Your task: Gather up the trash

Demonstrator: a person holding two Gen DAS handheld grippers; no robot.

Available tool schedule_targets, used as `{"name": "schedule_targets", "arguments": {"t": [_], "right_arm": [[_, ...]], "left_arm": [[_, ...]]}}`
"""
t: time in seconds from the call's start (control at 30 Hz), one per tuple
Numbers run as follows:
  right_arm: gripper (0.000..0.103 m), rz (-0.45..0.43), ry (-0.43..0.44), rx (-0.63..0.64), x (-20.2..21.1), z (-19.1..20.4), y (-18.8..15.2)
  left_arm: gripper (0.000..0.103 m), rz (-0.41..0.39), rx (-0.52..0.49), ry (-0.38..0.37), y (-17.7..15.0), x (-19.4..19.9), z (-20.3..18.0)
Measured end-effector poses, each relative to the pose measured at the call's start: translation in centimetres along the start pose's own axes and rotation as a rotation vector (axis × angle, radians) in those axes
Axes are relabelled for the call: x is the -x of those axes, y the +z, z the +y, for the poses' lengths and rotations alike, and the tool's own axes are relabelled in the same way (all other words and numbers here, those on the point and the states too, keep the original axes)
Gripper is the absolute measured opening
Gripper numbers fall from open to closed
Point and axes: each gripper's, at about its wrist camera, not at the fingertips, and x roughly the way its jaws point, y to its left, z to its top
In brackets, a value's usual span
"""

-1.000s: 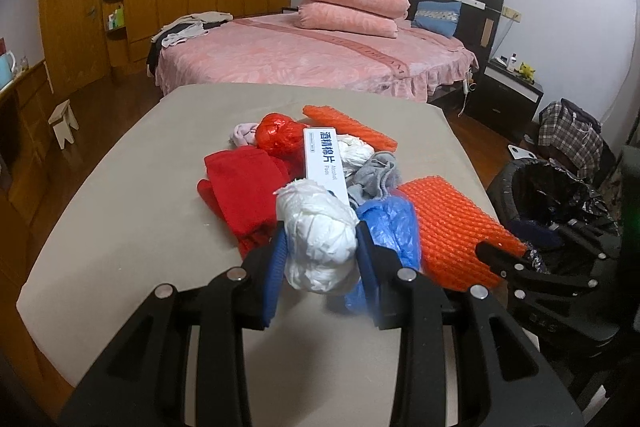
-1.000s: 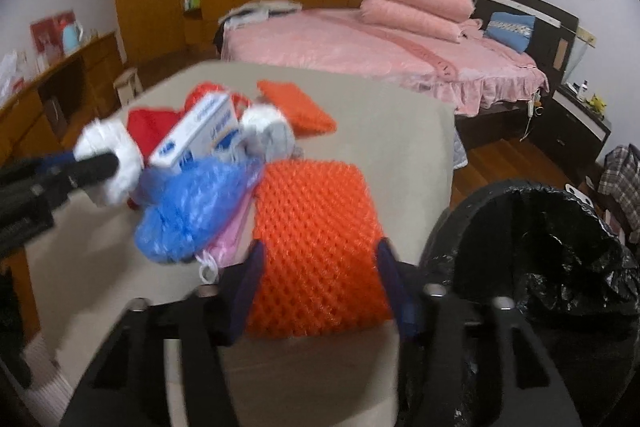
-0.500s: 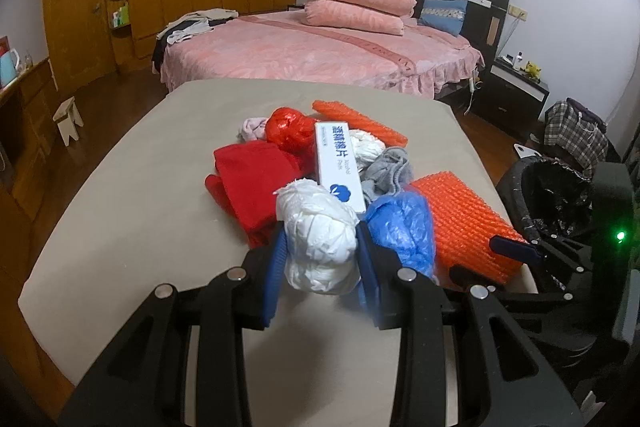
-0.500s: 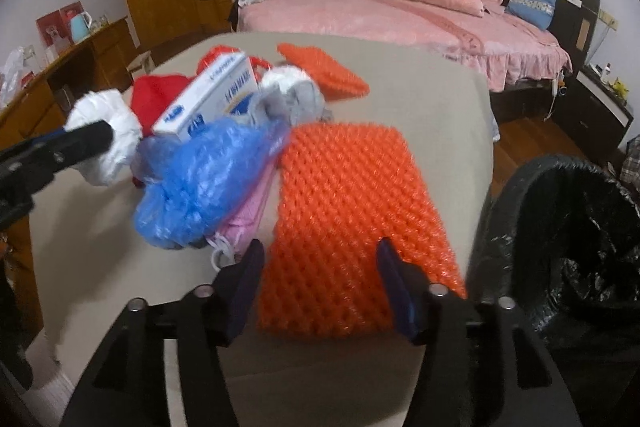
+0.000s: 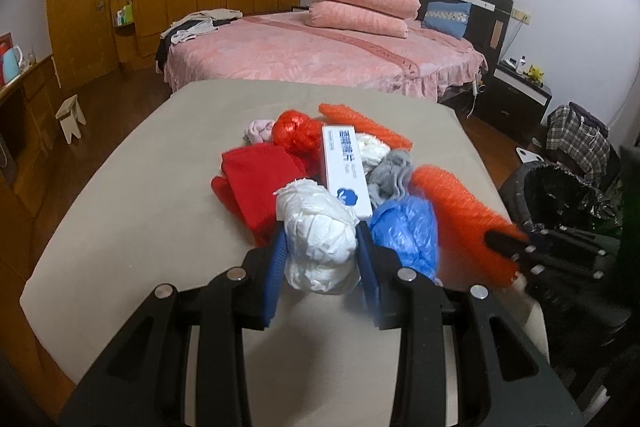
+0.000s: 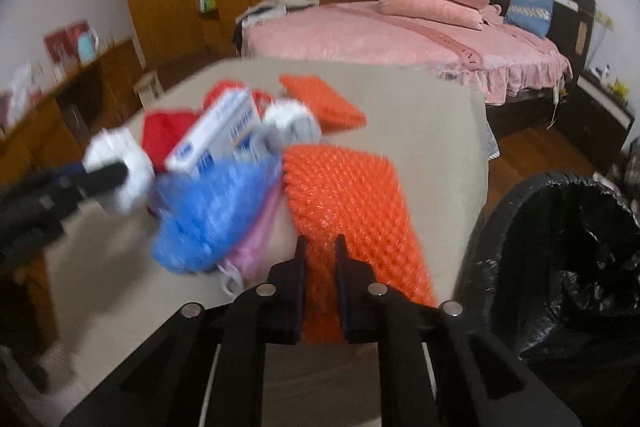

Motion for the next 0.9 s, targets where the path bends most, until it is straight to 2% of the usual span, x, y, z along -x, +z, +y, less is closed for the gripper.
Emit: {"name": "schedule_targets", "arguments": {"t": [0.2, 0.4, 0.67, 0.9], "right_arm": [[0.013, -0.084, 0.027, -0.078, 4.1, -1.4, 2.0], [0.013, -0.14, -0.002, -0.09, 7.4, -2.4, 3.0], [0.013, -0.177, -0.129, -0.098, 10.6, -5.8, 2.1], [0.013, -0.175, -0.259, -0.177, 12.9, -11.0, 0.1]], "left_arm": [[0.033, -0.038, -0.018, -0.029, 1.5, 1.4, -1.4], [0.033, -0.079, -0.062, -0.1, 3.0, 2.7, -4.3], [0.033, -0.091, -0.149, -0.228, 3.4, 2.4, -10.5], [0.033, -0.062, -0.22, -0.338, 2.7, 0.9, -16.5]]}}
